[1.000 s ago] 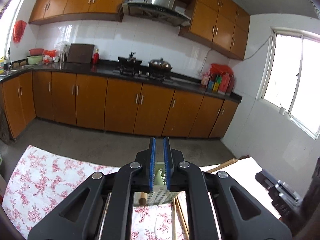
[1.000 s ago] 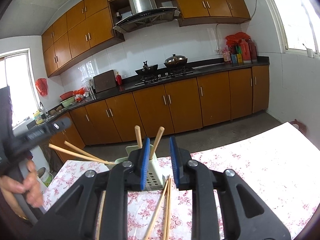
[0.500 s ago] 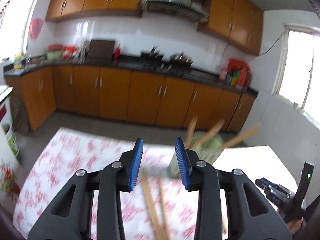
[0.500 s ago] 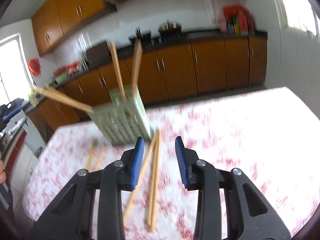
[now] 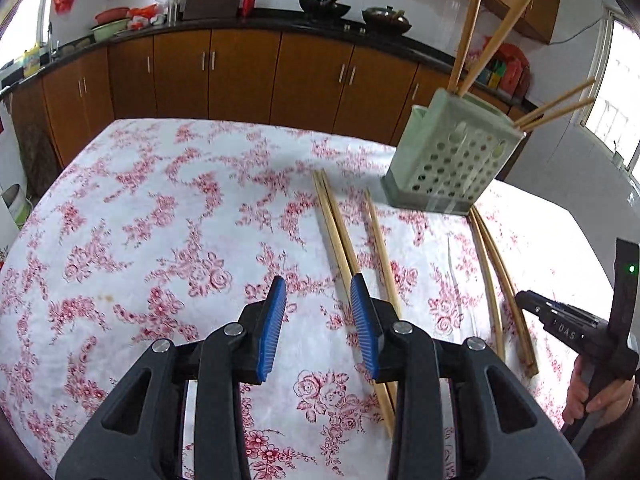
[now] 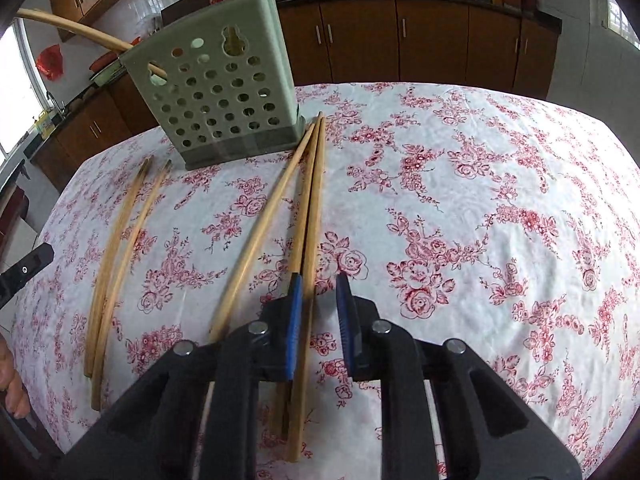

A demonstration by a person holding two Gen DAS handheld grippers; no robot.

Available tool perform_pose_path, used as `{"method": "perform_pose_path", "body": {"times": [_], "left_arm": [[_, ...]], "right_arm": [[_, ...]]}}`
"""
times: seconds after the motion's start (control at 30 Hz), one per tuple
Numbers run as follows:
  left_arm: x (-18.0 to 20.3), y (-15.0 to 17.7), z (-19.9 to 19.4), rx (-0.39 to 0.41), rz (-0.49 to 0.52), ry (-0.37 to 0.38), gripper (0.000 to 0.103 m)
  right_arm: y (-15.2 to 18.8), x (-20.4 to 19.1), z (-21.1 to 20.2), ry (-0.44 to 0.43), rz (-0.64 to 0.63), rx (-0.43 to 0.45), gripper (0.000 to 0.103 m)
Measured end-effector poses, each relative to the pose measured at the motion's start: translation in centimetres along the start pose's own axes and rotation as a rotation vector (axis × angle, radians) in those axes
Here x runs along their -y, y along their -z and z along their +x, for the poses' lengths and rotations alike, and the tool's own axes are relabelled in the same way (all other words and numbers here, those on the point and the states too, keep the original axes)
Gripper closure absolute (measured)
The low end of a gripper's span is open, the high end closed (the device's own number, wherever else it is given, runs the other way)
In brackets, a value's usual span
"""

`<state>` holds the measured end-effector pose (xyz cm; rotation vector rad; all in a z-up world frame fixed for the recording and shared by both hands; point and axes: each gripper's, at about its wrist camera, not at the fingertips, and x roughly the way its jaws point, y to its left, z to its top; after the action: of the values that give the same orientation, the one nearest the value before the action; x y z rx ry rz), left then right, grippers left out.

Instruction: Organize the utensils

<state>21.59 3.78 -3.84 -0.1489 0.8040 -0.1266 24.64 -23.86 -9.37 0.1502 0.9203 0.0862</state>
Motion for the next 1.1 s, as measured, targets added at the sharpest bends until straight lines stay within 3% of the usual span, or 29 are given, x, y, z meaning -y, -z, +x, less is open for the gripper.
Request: {"method": "perform_pose_path", "body": {"times": [0.07, 0.17, 0.3, 0.43, 0.7, 0.8, 0.93, 1.0, 1.1], "left_arm": [[0.0, 0.2, 0.3, -0.011, 0.001, 0.003, 0.069], [0.2, 0.4, 1.1, -0.028, -0.003, 0.018, 0.069], [0.5, 0.6, 1.9, -0.050, -0.002, 0.039, 0.069], [1.3, 0.8, 2.8, -0.079, 0.019, 0.043, 0.069], [2.7, 1.3, 4.4, -0.108, 0.080, -0.045, 0.088], [1.7, 1.3, 4.5, -0.114, 0.060, -0.085, 0.097], [-0.2, 0.9, 4.3, -0.098, 0.027, -0.140, 0.099], [-1.3, 0.6, 4.1, -0.101, -0.017, -0.110, 0.099], [-1.5, 0.5, 3.4, -0.087, -0.053, 0.009, 0.099]], "right_arm": [[-0.3, -0.2, 0.1, 0.019, -0.021, 0.004, 0.086], [-0.6, -0.4, 0.5, 0.099, -0.048, 0.011, 0.095], [-1.4, 2.6, 0.3, 0.169, 0.079, 0.022, 0.095], [-1.4, 3.8, 0.1, 0.166, 0.106, 0.022, 0.095], [-0.8, 3.7, -0.2, 0.171, 0.072, 0.028, 0.095], [-0.5, 3.6, -0.5, 0.171, 0.070, 0.029, 0.095], [-0.7, 3.1, -0.2, 0.177, 0.060, 0.033, 0.095], [-0.8, 3.1, -0.1, 0.177, 0.059, 0.033, 0.095], [-0.8, 3.0, -0.1, 0.177, 0.059, 0.033, 0.095]]}}
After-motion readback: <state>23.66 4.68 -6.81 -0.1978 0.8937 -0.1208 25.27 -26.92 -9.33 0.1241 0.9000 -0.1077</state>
